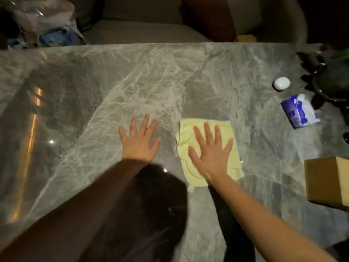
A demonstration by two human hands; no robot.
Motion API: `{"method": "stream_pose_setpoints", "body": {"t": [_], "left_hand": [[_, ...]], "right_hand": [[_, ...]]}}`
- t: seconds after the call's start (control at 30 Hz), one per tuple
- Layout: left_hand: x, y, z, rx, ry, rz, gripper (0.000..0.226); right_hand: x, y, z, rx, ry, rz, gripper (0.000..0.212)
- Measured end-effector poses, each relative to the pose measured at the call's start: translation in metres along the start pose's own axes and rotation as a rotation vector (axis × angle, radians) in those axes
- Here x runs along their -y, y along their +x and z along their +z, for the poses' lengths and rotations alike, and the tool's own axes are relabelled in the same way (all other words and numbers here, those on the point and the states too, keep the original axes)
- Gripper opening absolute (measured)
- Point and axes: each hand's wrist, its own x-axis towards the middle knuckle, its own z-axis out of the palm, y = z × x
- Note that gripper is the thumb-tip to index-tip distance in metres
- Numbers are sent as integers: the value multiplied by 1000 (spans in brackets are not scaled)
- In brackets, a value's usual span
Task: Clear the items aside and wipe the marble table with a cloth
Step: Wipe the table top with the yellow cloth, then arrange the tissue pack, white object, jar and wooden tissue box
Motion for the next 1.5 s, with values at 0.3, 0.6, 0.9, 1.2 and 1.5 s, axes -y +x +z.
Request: {"method": "stream_pose_setpoints", "body": {"t": [0.3, 0.6, 0.9, 1.2, 1.5], "left_hand": [[1, -95, -3, 138, -29, 30, 68], [-3, -116, -63, 22, 42, 35, 76], [-60, -101, -123, -153, 104, 100, 73], [-173, -67, -132, -193, 19, 106, 75], [-294, -17, -76, -58, -107, 108, 79]], "right_hand": [[57, -107, 27, 30, 44, -56, 65], [69, -115, 2, 151, 85, -146, 63], [28, -75, -87, -29, 74, -339, 60], [-105, -37, -163, -27, -16, -295, 67], [-251, 8, -181, 32, -15, -184, 68]]}}
